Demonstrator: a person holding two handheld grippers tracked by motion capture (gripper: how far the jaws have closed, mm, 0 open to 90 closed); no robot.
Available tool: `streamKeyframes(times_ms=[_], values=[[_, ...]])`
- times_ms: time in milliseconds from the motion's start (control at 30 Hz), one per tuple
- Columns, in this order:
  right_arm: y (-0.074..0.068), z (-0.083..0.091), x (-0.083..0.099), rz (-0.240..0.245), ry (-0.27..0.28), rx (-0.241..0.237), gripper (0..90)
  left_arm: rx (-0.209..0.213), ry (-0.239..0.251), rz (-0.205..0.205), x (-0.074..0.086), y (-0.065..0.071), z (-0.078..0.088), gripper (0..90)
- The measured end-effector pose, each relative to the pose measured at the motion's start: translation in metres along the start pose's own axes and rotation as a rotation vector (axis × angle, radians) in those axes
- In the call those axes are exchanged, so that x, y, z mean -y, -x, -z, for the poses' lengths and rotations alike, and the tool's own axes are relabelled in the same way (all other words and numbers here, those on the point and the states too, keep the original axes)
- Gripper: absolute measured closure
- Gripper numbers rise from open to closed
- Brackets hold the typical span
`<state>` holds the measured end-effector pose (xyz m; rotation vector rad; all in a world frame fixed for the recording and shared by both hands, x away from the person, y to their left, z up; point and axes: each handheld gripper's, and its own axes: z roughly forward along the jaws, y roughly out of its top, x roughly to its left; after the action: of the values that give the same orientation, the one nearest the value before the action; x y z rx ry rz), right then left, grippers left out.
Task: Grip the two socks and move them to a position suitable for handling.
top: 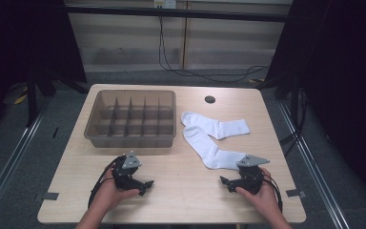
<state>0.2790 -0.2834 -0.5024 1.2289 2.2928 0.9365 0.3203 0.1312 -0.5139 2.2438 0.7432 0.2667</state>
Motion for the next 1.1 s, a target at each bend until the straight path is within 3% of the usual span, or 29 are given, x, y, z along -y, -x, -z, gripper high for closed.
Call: streamKeyframes(times_ms=[300, 433, 467, 533, 600, 733, 833, 1000, 1033, 1100], values=[[0.000, 0.000, 0.000, -0.001, -0.003, 0.000, 9.6, -0.004, 0.008, 0.015, 0.000, 0.000, 0.000, 1.2], [0.002, 0.003, -0.008, 0.017, -0.075, -0.012, 14.7, -0.016, 0.001, 0.035, 0.000, 0.000, 0.003, 4.4], [0.004, 0.006, -0.012, 0.008, -0.101, -0.017, 15.9, -0.023, -0.014, 0.039, -0.001, 0.000, 0.004, 9.4], [0.006, 0.007, -0.013, -0.009, -0.103, -0.030, 16.6, -0.030, -0.028, 0.049, -0.003, 0.000, 0.007, 12.7], [0.012, 0.010, -0.018, -0.048, -0.120, -0.061, 21.2, -0.022, -0.022, 0.090, -0.003, -0.003, 0.009, 16.2], [0.017, 0.012, -0.027, -0.085, -0.114, -0.053, 21.3, -0.034, -0.051, 0.096, -0.005, -0.004, 0.011, 17.4], [0.021, 0.010, -0.043, -0.108, -0.113, -0.053, 23.3, -0.036, -0.068, 0.127, -0.007, -0.004, 0.012, 18.2], [0.024, -0.002, -0.061, -0.099, -0.145, -0.056, 24.2, -0.024, -0.103, 0.187, -0.010, -0.006, 0.016, 20.5], [0.024, -0.008, -0.070, -0.086, -0.151, -0.062, 24.8, -0.023, -0.103, 0.218, -0.011, -0.007, 0.018, 21.3], [0.024, -0.011, -0.075, -0.076, -0.158, -0.056, 24.9, -0.021, -0.101, 0.228, -0.011, -0.007, 0.019, 22.1]])
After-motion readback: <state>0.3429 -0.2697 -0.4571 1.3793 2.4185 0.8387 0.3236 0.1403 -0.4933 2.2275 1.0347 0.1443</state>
